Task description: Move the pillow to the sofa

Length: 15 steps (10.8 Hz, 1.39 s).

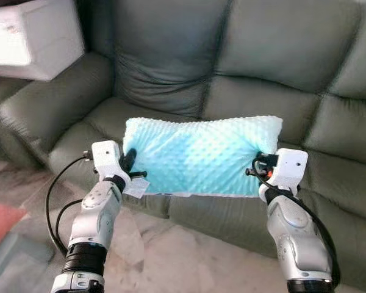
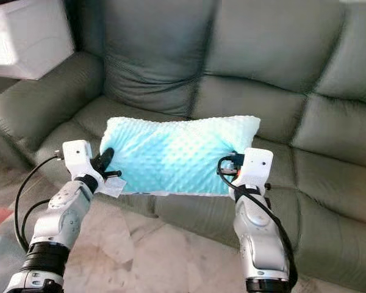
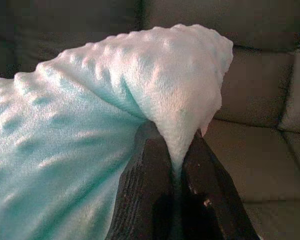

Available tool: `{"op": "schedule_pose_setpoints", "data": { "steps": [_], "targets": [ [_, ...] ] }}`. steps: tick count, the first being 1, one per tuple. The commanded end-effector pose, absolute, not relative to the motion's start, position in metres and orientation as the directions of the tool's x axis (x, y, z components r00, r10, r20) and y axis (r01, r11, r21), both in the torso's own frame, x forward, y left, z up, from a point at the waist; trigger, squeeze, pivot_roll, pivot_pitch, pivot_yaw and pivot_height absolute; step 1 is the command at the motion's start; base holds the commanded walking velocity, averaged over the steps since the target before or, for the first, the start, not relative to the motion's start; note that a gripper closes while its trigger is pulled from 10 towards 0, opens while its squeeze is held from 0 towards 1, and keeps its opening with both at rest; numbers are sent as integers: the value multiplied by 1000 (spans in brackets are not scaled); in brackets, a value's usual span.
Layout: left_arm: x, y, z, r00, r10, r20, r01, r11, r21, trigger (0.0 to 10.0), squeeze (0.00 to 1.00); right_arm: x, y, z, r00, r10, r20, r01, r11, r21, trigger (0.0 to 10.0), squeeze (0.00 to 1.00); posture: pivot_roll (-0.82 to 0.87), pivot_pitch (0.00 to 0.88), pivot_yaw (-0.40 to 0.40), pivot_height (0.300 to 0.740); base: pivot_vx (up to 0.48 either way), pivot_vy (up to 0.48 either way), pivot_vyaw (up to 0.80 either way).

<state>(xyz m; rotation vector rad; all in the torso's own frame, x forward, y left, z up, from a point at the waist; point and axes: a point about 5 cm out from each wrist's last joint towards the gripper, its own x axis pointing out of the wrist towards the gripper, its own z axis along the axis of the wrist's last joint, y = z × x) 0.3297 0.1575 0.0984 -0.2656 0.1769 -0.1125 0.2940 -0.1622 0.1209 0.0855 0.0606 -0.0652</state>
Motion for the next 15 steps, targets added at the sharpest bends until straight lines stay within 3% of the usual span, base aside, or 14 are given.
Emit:
{"op": "schedule_pose_setpoints", "data": {
  "steps": [1, 5, 10, 15],
  "targets": [
    [328, 159, 102, 981, -137, -141, 97, 961, -259, 10000, 0, 294, -164, 128, 998, -63, -29, 65, 995, 75, 10000, 0, -120, 71, -48, 740, 0, 0, 0],
    [328, 155, 102, 980, -147, -135, 109, 960, -257, 10000, 0, 293, -166, 128, 997, -65, -29, 67, 995, 67, 10000, 0, -125, 68, -51, 740, 0, 0, 0],
    [327, 155, 102, 980, -144, -136, 106, 961, -257, 10000, 0, 292, -167, 128, 997, -64, -37, 66, 996, 64, 10000, 0, -126, 71, -54, 740, 0, -272, 0],
    [328, 156, 101, 981, -138, -140, 99, 961, -258, 10000, 0, 292, -166, 128, 997, -64, -38, 67, 995, 70, 10000, 0, -128, 73, -53, 740, 0, -231, -709]
  ]
}}
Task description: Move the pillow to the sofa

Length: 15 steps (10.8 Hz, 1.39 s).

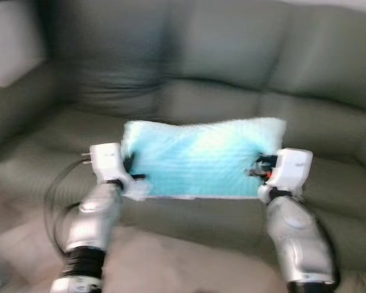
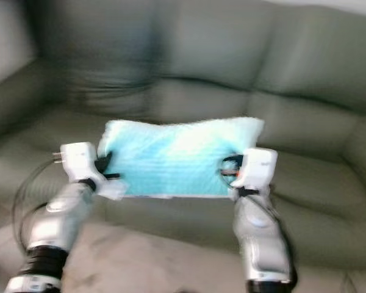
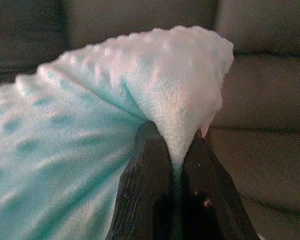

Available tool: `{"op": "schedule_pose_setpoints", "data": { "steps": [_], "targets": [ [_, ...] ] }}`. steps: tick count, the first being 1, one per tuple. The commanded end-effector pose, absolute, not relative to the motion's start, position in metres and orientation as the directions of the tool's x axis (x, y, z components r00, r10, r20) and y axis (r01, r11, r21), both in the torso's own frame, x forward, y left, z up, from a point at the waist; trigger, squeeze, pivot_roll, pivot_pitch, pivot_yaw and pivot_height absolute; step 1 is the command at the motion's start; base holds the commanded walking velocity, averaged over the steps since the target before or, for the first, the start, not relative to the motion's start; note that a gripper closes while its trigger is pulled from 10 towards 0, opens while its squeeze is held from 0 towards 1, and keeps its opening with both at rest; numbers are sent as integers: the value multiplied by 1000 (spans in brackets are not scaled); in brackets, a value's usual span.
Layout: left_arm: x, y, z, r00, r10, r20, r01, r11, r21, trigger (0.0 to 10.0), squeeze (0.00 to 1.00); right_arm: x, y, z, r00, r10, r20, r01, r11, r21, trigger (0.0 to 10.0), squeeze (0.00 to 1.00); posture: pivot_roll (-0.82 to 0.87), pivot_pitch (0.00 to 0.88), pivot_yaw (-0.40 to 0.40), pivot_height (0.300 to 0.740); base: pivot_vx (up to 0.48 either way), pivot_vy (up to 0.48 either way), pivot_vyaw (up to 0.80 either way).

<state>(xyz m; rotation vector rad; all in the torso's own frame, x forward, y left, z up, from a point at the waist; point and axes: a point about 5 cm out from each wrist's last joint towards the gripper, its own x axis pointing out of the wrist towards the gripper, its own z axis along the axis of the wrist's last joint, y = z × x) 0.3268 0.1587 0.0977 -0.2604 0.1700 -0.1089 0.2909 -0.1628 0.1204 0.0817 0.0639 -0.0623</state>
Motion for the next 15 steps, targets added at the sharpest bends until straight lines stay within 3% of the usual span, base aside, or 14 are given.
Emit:
{"op": "schedule_pose_setpoints", "data": {
  "steps": [1, 11, 15],
  "targets": [
    [327, 156, 101, 982, -129, -138, 87, 956, -280, 10000, 0, 292, -166, 128, 997, -64, -36, 66, 995, 72, 10000, 0, -128, 74, -53, 740, 0, 0, 0],
    [333, 167, 112, 990, -122, -78, 99, 964, -249, 10000, 0, 292, -164, 128, 997, -64, -33, 67, 995, 73, 10000, 0, -127, 73, -46, 740, 0, 0, 0],
    [333, 169, 115, 990, -134, -45, 119, 960, -253, 10000, 0, 291, -164, 128, 997, -66, -30, 68, 995, 73, 10000, 0, -129, 74, -44, 740, 423, 0, 0]
  ]
}}
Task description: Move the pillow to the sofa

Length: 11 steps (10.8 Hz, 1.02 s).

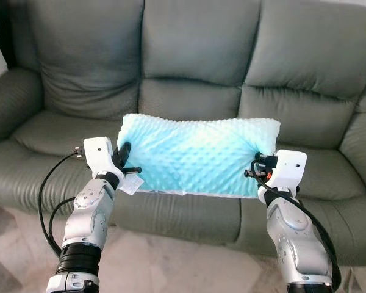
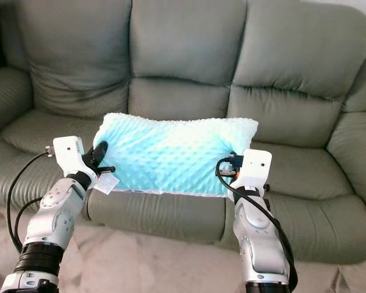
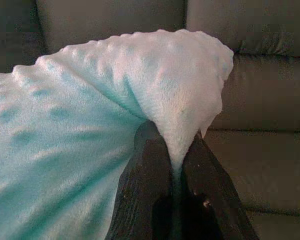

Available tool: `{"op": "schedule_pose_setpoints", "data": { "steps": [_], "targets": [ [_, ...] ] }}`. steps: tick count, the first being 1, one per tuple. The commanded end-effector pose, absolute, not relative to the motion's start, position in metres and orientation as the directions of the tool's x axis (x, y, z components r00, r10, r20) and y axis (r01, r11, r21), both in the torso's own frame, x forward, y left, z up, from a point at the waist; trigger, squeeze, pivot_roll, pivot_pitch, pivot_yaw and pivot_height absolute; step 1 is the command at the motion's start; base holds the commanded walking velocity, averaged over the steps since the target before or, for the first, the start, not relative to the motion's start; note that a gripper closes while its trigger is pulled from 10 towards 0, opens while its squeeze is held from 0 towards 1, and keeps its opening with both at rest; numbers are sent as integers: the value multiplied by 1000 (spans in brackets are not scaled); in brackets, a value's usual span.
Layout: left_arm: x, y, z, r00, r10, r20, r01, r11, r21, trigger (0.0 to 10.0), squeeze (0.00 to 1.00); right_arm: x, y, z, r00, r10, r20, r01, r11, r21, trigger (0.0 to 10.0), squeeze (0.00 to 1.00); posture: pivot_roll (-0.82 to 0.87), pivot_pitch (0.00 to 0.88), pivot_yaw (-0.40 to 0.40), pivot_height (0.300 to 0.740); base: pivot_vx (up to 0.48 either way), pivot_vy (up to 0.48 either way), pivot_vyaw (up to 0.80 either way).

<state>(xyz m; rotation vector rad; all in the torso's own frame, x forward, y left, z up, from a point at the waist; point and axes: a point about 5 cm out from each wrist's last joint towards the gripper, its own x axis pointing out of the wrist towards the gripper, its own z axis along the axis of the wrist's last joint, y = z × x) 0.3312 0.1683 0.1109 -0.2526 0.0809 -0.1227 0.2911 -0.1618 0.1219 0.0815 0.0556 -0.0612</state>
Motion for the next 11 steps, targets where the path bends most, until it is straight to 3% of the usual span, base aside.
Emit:
{"op": "schedule_pose_setpoints", "data": {
  "steps": [1, 8, 11],
  "targets": [
    [333, 169, 115, 990, -135, -45, 119, 960, -253, 10000, 0, 291, -164, 128, 997, -66, -30, 68, 995, 72, 10000, 0, -129, 73, -44, 740, 458, 0, 0],
    [333, 168, 113, 987, -150, -50, 133, 958, -255, 10000, 0, 290, -164, 127, 997, -67, -32, 69, 995, 71, 10000, 0, -130, 75, -41, 740, 458, 0, 0],
    [333, 167, 109, 987, -142, -74, 118, 957, -264, 10000, 0, 290, -163, 127, 997, -65, -34, 68, 995, 68, 10000, 0, -129, 73, -41, 740, 0, 0, 0]
  ]
}}
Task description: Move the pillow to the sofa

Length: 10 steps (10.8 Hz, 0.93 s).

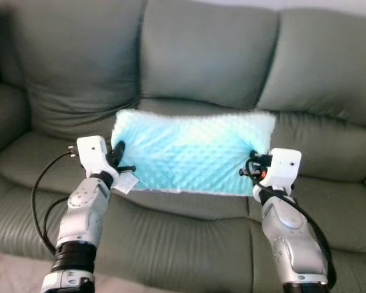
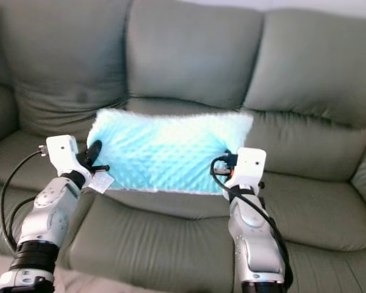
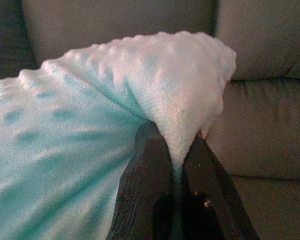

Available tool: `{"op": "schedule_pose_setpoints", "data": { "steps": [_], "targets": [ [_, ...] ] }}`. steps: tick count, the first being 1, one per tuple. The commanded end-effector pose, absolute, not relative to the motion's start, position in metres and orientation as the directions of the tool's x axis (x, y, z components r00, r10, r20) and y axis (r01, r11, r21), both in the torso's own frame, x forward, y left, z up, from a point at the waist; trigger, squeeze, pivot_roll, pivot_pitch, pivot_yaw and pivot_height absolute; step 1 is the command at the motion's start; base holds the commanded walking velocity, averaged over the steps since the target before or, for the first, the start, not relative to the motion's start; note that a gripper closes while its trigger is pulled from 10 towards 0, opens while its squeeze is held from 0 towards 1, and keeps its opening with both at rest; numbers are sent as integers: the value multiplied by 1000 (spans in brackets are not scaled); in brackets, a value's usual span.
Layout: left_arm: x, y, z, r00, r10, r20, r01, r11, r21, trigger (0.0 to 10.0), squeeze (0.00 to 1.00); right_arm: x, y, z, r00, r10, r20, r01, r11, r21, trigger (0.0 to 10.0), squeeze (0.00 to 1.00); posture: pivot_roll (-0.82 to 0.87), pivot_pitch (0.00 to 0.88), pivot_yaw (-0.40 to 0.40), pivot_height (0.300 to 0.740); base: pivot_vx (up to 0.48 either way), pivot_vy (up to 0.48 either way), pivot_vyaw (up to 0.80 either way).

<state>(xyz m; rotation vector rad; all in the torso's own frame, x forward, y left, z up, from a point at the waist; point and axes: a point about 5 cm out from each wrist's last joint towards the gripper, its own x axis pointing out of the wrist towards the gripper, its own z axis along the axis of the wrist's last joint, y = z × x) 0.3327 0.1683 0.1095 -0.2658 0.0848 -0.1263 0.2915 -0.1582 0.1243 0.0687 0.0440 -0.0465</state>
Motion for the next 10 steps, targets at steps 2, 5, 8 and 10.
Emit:
{"op": "schedule_pose_setpoints", "data": {
  "steps": [2, 5, 8, 10],
  "targets": [
    [333, 168, 108, 987, -139, -83, 113, 958, -265, 10000, 0, 290, -163, 127, 997, -66, -34, 68, 995, 66, 10000, 0, -129, 71, -41, 740, 0, 0, 0],
    [338, 178, 106, 986, -117, -118, 85, 966, -244, 10000, 0, 290, -163, 125, 997, -62, -39, 64, 995, 74, 10000, 0, -128, 68, -40, 740, 0, 0, 0],
    [339, 190, 96, 980, -117, -164, 88, 981, -172, 10000, 0, 290, -163, 120, 997, -58, -59, 65, 991, 114, 10000, 0, -127, 73, -35, 740, 0, 0, 0],
    [340, 196, 87, 972, -115, -203, 88, 987, -136, 10000, 0, 290, -165, 114, 994, -69, -86, 80, 989, 123, 10000, 0, -125, 80, -29, 740, 0, 0, 0]
  ]
}}
